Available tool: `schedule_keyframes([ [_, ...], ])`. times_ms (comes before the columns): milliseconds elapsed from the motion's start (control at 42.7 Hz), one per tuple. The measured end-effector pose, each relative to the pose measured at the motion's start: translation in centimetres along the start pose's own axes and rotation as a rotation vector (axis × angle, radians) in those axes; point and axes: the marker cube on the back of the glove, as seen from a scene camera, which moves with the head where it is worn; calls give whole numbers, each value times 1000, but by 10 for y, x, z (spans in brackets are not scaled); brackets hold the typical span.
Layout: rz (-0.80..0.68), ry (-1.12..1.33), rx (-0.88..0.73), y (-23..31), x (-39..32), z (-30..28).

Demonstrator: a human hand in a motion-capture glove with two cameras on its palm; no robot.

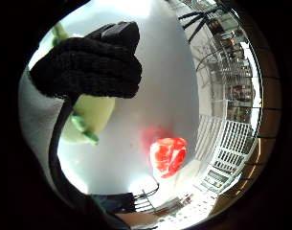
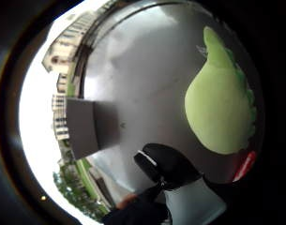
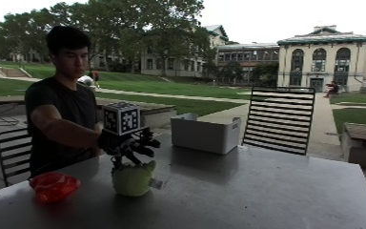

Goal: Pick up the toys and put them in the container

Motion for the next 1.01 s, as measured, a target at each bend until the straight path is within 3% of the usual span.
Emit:
schedule_keyframes([
  [516, 81, 71, -156, -1, 20, 74],
  [750, 152, 69, -22, -2, 17, 63],
  [1008, 131, 76, -49, -3, -2, 7],
])
